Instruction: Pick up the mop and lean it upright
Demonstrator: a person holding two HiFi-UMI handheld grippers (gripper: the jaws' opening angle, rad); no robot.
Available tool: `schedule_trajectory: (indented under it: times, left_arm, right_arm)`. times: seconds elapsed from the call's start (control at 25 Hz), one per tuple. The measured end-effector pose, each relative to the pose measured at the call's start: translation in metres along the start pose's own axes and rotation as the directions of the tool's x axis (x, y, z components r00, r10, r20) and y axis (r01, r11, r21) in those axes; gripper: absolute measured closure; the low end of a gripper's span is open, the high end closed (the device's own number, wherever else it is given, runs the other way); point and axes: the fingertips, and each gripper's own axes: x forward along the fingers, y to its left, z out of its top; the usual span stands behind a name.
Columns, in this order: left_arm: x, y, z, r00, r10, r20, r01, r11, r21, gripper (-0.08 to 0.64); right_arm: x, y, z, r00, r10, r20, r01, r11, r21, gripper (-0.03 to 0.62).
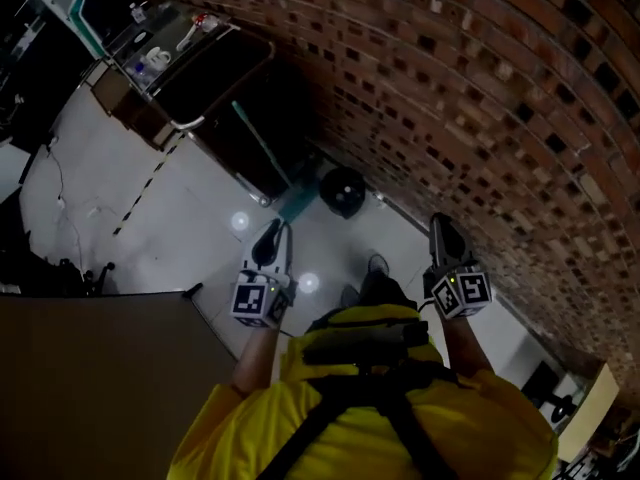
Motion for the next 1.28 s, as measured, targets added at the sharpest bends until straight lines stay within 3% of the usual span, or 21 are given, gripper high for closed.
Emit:
schedule_trajectory:
  times: [0.12, 0.28, 0.36, 0.48, 0.56, 0.88, 1.12, 1.16, 1.2, 1.28]
  left_arm:
    - [-0.003, 0.059, -0.008, 0.991, 0.136, -0.007, -0.136, 0.99, -0.029, 0.503]
    - [0.0, 0.13, -0.001, 0.963, 0.271, 0.001, -0.271, 0.962, -0.019, 0.503]
    - [0.001, 0.164, 0.006, 0.936, 0.351, 0.015, -0.35, 0.936, -0.029, 0.503]
    - [-0.005, 0.204, 0.012, 0.879, 0.474, 0.047, -0.471, 0.88, -0.057, 0.503]
    - [0.0, 0.224, 0.013, 0.859, 0.51, 0.047, -0.507, 0.86, -0.054, 0.503]
    - [0.037, 0.283, 0.023, 0.819, 0.57, 0.059, -0.563, 0.82, -0.105, 0.503]
    - [0.037, 0.306, 0.011, 0.806, 0.592, 0.031, -0.582, 0.8, -0.148, 0.503]
    - [0.035, 0.309, 0.011, 0.806, 0.59, 0.043, -0.578, 0.801, -0.153, 0.503]
    - [0.033, 0.312, 0.012, 0.807, 0.587, 0.059, -0.574, 0.805, -0.151, 0.503]
    - [0.027, 0.321, 0.01, 0.801, 0.594, 0.075, -0.581, 0.802, -0.14, 0.503]
  right_arm:
    - [0.082, 0.044, -0.021, 0.982, 0.166, -0.087, -0.167, 0.986, -0.007, 0.528]
    - [0.195, 0.108, -0.039, 0.93, 0.338, -0.145, -0.345, 0.938, -0.031, 0.525]
    - [0.253, 0.138, -0.052, 0.893, 0.412, -0.181, -0.424, 0.905, -0.033, 0.459]
    - [0.335, 0.178, -0.079, 0.835, 0.496, -0.238, -0.522, 0.851, -0.058, 0.457]
    - [0.387, 0.198, -0.102, 0.813, 0.519, -0.263, -0.553, 0.829, -0.076, 0.402]
    - [0.553, 0.25, -0.175, 0.807, 0.48, -0.344, -0.553, 0.819, -0.155, 0.4]
    - [0.59, 0.27, -0.202, 0.795, 0.482, -0.37, -0.566, 0.808, -0.164, 0.4]
    - [0.591, 0.272, -0.201, 0.801, 0.473, -0.366, -0.561, 0.807, -0.184, 0.409]
    - [0.593, 0.274, -0.199, 0.811, 0.459, -0.362, -0.549, 0.811, -0.204, 0.47]
    - [0.593, 0.275, -0.198, 0.824, 0.441, -0.355, -0.53, 0.821, -0.213, 0.472]
